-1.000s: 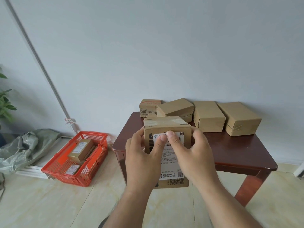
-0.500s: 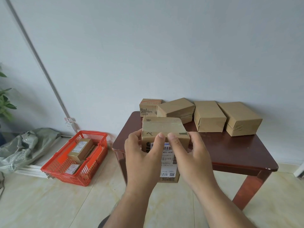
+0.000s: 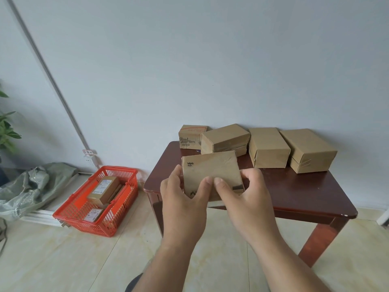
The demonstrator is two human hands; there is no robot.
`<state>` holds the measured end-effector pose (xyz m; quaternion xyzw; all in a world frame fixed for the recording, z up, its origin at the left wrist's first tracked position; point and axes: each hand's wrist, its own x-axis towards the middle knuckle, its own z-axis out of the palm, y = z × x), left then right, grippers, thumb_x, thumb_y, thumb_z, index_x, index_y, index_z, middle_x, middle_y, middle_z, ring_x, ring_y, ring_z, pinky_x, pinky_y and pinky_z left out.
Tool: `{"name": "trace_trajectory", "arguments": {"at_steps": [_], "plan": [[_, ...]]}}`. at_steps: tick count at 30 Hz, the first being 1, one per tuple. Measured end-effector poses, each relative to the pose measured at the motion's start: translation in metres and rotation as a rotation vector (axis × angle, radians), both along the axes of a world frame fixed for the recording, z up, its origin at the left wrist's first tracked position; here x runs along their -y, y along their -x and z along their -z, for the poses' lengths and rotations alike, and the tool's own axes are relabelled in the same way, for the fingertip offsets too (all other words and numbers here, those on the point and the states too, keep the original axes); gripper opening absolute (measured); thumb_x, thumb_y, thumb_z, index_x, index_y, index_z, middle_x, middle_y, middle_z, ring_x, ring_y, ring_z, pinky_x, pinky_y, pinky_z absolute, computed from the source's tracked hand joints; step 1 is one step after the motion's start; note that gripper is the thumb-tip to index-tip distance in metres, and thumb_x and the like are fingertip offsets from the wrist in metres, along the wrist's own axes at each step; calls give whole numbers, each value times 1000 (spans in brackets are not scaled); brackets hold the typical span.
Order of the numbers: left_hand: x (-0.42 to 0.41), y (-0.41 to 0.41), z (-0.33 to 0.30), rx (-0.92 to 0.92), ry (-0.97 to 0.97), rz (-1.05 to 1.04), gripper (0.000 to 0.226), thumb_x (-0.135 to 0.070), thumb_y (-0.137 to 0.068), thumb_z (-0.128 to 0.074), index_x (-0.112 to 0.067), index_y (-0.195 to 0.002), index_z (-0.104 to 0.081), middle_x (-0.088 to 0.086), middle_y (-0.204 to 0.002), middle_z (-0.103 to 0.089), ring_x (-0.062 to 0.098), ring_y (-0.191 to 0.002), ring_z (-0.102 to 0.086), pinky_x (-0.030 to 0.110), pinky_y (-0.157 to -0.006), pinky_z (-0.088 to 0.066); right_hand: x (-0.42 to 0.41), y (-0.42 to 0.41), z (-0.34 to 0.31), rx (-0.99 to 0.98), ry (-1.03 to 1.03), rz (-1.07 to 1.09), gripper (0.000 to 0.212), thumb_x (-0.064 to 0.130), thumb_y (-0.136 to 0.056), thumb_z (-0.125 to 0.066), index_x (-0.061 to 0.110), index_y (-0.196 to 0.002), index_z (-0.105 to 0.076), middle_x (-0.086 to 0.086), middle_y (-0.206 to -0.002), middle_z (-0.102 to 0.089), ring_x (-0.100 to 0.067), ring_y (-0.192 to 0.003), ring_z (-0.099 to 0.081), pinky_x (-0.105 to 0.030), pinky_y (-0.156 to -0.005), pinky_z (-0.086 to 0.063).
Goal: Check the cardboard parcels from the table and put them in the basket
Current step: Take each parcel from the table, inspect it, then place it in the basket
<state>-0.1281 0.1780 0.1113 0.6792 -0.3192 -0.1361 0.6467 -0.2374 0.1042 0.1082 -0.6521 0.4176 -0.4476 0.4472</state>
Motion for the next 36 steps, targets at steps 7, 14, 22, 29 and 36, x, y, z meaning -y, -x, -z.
{"name": "trace_trajectory", "arguments": {"at_steps": [7, 14, 22, 29, 36], "plan": [[-1, 5, 0, 14, 12, -30, 39, -40, -88, -81, -49, -115, -56, -21, -122, -50, -5, -110, -58, 7, -83, -47, 1, 0, 3, -22, 44, 21, 41, 50, -88, -79, 33, -123, -64, 11, -117, -63, 3, -99, -64, -22, -78, -54], [1, 0, -1, -13, 21, -90, 33, -50, -85, -81, -39, -105, -59, -9, -112, -69, 1, -99, -67, 25, -81, -57, -7, 0, 5, -20, 52, 31, 45, 51, -84, -82, 32, -120, -63, 15, -116, -57, -2, -99, -65, -36, -81, -61], [-1, 10, 4, -71, 40, -38, 33, -39, -87, -83, -29, -109, -60, -15, -103, -71, -16, -94, -64, 9, -68, -52, -4, 1, -1, -14, 26, 83, 38, 55, -83, -81, 29, -98, -59, 11, -94, -71, -1, -85, -67, -37, -74, -59], [-1, 1, 7, -2, 9, -105, 51, -57, -84, -78, -36, -128, -60, -19, -125, -62, 3, -117, -61, 33, -99, -54, -12, 1, 3, -34, 88, 64, 38, 53, -81, -83, 33, -102, -58, 15, -103, -69, -3, -97, -66, -30, -74, -55], [-2, 7, 7, 57, -20, -88, 30, -51, -87, -77, -56, -108, -56, -36, -116, -53, -21, -107, -52, 3, -81, -41, -6, 4, -5, -3, 16, 48, 31, 63, -84, -75, 40, -97, -59, 15, -103, -69, -2, -96, -66, -33, -80, -57]]}}
